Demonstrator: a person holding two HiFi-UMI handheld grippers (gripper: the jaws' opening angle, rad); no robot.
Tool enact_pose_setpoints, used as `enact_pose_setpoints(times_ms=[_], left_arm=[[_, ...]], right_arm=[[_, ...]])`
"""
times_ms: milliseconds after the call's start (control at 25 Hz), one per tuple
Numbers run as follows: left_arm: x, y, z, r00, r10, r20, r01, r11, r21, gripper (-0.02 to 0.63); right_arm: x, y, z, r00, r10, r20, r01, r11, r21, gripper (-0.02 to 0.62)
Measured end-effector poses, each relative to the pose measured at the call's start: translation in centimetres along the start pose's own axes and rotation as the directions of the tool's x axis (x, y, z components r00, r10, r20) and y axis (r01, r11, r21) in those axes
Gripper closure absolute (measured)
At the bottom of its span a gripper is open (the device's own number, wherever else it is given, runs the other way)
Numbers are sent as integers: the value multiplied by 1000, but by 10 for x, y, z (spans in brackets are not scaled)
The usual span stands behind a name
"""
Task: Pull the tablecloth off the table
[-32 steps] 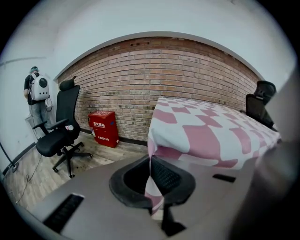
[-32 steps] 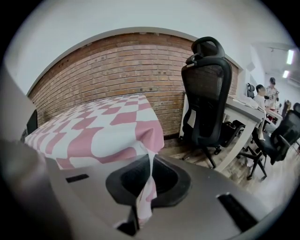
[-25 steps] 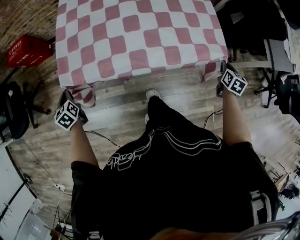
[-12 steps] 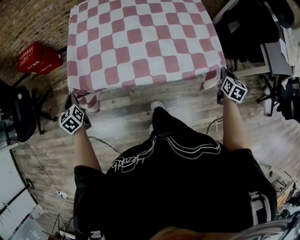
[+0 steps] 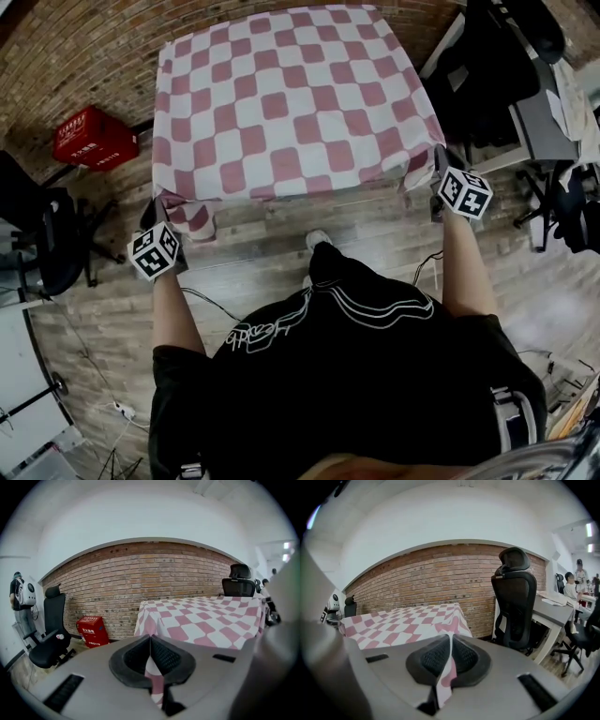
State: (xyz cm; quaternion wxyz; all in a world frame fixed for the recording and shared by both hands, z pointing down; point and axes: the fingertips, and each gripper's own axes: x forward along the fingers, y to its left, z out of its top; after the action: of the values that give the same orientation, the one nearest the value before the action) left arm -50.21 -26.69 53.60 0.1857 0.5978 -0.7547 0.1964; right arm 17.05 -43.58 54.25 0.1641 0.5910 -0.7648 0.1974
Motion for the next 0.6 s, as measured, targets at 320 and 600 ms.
enact_pose_setpoints(times_ms=[320,600], left_arm=[[-24,-20,22,998,-54,34,56,996,-75,600],[-44,-36,45,990,-110,84,120,985,-122,600]], right_arm=[[-27,26,26,996,51,72,-52,999,5,597],[-45,42,31,992,82,100,-87,995,44,597]])
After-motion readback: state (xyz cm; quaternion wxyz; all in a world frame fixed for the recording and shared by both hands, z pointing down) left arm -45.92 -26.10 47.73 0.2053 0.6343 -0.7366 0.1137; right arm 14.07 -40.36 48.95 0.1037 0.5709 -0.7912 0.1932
